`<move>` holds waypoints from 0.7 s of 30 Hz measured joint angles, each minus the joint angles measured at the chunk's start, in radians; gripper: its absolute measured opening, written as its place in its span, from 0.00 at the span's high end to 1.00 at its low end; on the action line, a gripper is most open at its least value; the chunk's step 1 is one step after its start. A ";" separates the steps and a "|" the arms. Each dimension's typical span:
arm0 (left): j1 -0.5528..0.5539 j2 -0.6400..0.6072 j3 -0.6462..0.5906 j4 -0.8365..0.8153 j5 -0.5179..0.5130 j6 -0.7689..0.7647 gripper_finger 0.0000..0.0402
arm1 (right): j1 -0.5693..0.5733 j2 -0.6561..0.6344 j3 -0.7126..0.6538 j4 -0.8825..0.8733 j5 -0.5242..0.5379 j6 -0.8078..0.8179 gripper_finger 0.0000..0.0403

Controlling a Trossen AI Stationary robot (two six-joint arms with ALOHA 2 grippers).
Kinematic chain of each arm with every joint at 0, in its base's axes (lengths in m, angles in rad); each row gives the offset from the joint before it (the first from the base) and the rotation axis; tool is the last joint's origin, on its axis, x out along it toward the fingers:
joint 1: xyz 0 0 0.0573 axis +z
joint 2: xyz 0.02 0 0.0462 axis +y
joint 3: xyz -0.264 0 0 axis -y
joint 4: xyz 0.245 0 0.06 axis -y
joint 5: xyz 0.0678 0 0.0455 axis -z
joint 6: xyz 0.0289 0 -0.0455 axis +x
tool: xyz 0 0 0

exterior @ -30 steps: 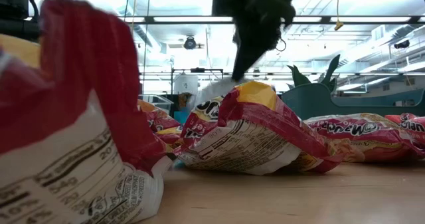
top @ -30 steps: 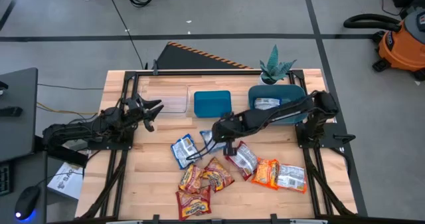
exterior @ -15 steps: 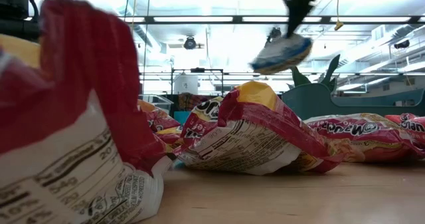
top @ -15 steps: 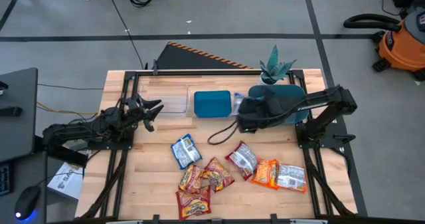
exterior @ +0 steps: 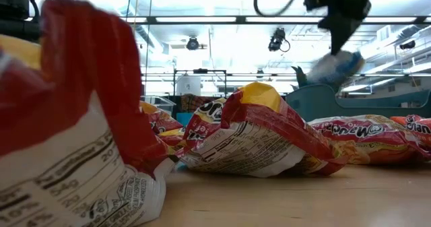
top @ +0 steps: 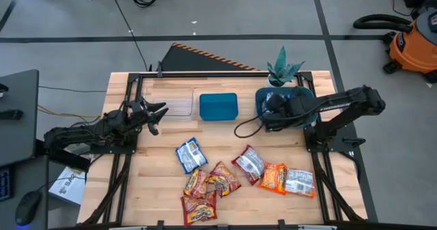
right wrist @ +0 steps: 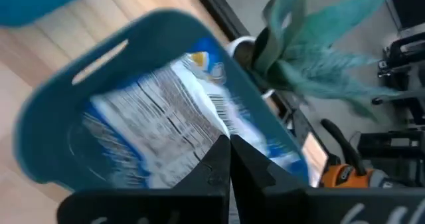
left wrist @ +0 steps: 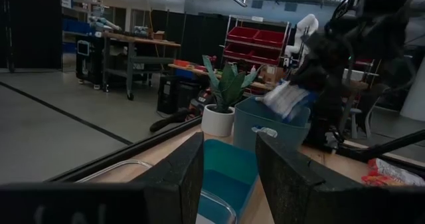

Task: Sort Maruchan noodles
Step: Put the blue noodle pack into the green bin

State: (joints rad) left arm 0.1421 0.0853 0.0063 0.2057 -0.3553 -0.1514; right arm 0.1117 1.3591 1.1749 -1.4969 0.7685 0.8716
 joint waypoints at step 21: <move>0.000 0.000 0.000 -0.025 0.000 -0.007 0.65 | -0.163 -0.022 -0.049 0.449 -0.210 -0.325 0.76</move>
State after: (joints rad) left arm 0.1421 0.0853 0.0063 0.1808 -0.3550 -0.1583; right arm -0.0513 1.3369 1.1260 -1.0481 0.5583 0.5464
